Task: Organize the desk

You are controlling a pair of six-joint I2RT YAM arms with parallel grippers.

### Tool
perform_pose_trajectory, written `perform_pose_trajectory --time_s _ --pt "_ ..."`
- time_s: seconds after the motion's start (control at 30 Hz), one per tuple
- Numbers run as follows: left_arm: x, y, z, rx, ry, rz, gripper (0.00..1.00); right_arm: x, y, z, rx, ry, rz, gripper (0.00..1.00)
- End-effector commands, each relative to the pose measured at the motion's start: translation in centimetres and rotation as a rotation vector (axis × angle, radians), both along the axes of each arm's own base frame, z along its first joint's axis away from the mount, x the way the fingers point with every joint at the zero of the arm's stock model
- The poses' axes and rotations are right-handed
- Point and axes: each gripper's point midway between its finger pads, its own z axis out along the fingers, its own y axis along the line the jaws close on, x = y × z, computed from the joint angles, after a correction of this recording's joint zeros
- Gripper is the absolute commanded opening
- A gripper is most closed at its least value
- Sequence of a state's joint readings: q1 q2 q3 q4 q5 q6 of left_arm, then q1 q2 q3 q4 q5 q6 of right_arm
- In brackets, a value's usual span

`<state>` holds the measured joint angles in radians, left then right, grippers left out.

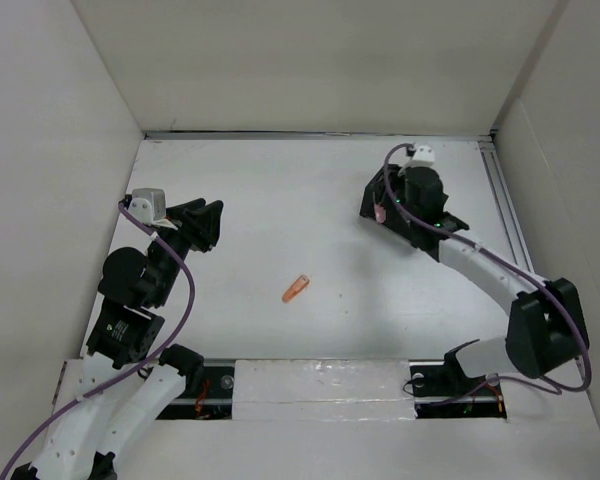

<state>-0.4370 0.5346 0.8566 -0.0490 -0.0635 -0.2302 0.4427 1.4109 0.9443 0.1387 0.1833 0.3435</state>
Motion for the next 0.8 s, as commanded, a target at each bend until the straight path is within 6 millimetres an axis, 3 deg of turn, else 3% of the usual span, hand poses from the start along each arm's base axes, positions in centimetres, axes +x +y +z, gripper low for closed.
perform_pose_trajectory --time_s 0.0,0.03,0.07,0.13,0.17,0.33,0.57,0.67,0.7,0.77 --pt "0.0 -0.3 0.5 -0.021 -0.025 -0.010 0.37 2.1 -4.5 5.6 0.050 -0.143 -0.110 0.20" --pt "0.0 -0.3 0.7 -0.022 -0.030 -0.013 0.37 2.4 -5.7 6.7 0.053 -0.172 -0.141 0.20" --pt "0.0 -0.3 0.7 -0.022 -0.030 -0.013 0.37 3.0 -8.0 7.0 0.045 -0.187 -0.202 0.20" --pt "-0.1 -0.3 0.7 -0.024 -0.029 -0.015 0.37 3.6 -10.7 7.3 0.034 -0.204 -0.281 0.20" --pt "-0.1 -0.3 0.8 -0.023 -0.031 -0.016 0.37 4.5 -13.4 7.4 0.035 -0.231 -0.352 0.21" --pt "-0.1 -0.2 0.8 -0.023 -0.031 -0.011 0.37 5.7 -14.9 7.2 0.014 -0.268 -0.399 0.21" --pt "-0.1 -0.2 0.8 -0.023 -0.034 -0.010 0.37 6.5 -16.2 4.7 -0.027 -0.235 -0.457 0.24" --pt "0.0 -0.5 0.7 -0.020 -0.027 -0.022 0.37 5.6 -16.0 3.8 -0.021 -0.231 -0.476 0.33" --pt "-0.1 -0.5 0.7 -0.022 -0.028 -0.022 0.37 5.0 -16.2 3.8 -0.018 -0.235 -0.486 0.47" --pt "0.0 -0.6 0.6 -0.019 -0.024 -0.027 0.37 4.4 -16.3 4.2 -0.009 -0.248 -0.484 0.59"
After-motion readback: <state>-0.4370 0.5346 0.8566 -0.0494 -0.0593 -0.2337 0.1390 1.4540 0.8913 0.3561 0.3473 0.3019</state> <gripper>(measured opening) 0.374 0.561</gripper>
